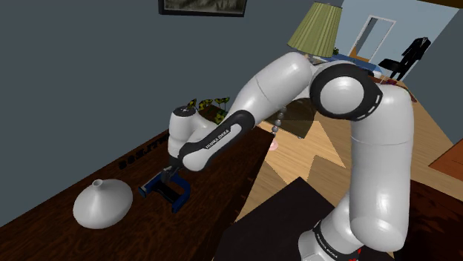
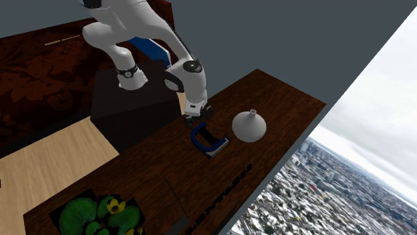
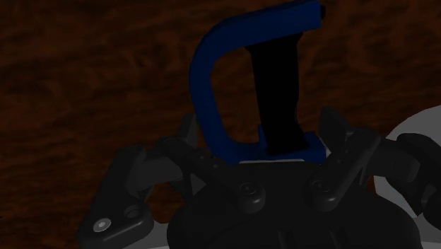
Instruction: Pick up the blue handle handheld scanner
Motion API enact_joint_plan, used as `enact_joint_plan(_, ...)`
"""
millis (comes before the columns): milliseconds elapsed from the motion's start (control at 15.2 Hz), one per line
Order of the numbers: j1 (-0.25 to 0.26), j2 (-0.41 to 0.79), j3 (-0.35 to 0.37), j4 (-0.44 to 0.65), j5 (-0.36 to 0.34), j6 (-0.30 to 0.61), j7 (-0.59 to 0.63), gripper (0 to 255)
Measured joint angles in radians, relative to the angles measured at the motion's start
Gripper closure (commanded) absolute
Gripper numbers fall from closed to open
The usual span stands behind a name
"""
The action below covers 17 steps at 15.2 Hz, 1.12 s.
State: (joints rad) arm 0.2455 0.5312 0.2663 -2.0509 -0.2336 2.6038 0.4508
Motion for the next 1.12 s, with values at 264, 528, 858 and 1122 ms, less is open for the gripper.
enact_joint_plan(264, 0.062, 0.15, -0.031, 0.145, -0.036, -0.006, 0.034, 0)
enact_joint_plan(528, 0.096, 0.239, -0.05, 0.212, -0.054, 0.012, 0.053, 0)
enact_joint_plan(858, 0.11, 0.299, -0.066, 0.243, -0.066, 0.042, 0.061, 0)
enact_joint_plan(1122, 0.111, 0.308, -0.068, 0.249, -0.067, 0.046, 0.061, 255)
